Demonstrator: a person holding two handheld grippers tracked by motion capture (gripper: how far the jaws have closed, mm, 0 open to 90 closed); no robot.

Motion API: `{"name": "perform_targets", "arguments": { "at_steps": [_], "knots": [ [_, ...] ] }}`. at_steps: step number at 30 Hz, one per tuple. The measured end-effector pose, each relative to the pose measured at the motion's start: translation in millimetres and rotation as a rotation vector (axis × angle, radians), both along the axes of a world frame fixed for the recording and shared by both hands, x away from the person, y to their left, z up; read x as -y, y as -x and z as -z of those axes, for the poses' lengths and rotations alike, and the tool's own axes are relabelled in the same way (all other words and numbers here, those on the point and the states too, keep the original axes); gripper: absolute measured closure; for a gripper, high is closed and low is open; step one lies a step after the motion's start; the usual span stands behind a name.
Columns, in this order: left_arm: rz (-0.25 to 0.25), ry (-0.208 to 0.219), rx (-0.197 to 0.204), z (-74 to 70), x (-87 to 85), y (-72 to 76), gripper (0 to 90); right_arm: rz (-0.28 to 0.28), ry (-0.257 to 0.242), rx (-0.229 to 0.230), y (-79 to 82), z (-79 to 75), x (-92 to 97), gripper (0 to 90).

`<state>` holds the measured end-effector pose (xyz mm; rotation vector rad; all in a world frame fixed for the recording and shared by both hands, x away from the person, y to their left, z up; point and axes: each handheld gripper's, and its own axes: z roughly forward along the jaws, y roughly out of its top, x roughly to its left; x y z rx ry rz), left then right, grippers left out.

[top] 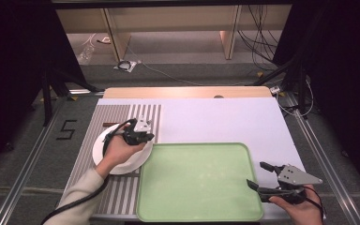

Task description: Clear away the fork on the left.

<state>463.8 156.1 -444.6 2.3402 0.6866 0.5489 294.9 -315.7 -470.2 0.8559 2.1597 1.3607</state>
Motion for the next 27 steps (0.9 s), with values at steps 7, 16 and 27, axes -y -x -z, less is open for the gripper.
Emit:
{"name": "perform_targets", "arguments": {
  "at_steps": [7,16,27],
  "knots": [
    [-0.044,-0.074,-0.024,3.1,0.0,-46.8,89.8,0.002,0.005,-0.006,0.0,0.0,1.2,20.6],
    [-0.061,-0.139,-0.058,14.0,6.2,-67.4,89.8,-0.001,-0.004,0.001,-0.6,1.0,0.6,20.6],
    [-0.094,-0.181,-0.087,23.7,3.3,-84.1,89.8,0.004,0.010,-0.008,-0.4,0.7,1.2,20.6]
  ]
}}
